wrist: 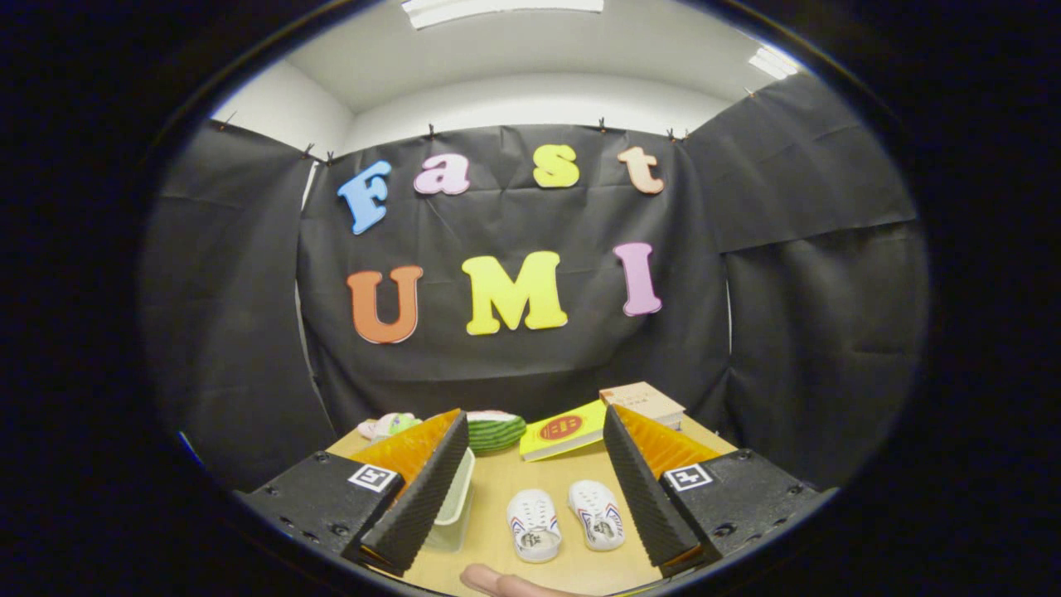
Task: Open the storage box then place both shoes into the box .Put the left shoe in first, then the right shoe, with the right side of both shoes facing outward in a uniform manner.
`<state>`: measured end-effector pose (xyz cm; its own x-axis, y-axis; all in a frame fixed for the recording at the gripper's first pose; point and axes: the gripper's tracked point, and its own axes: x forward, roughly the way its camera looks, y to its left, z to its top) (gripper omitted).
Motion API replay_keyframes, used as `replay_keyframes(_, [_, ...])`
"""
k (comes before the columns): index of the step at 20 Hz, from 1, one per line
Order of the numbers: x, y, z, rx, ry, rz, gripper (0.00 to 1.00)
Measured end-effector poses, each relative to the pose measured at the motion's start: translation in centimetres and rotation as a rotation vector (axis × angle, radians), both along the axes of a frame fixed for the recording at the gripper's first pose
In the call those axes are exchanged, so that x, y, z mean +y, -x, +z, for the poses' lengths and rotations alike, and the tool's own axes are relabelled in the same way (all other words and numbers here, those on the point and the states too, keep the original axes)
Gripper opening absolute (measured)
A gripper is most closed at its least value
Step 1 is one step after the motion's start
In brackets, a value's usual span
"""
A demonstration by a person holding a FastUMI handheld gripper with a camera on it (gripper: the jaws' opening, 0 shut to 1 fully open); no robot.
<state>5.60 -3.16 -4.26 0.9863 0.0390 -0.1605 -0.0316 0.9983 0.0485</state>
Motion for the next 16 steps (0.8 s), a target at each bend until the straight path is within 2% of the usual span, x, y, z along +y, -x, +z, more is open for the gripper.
replay_keyframes(3, [0.9, -3.2, -3.1, 0.084, 0.008, 0.040, 1.00])
replay_keyframes(8, [3.8, -7.2, -9.5, 0.241, -0.018, 0.163, 1.00])
replay_keyframes(10, [5.7, -8.4, -12.0, 0.323, -0.055, 0.242, 1.00])
replay_keyframes(13, [7.3, -9.9, -15.0, 0.424, -0.118, 0.314, 1.00])
replay_keyframes(16, [9.0, -11.3, -18.0, 0.544, -0.230, 0.414, 1.00])
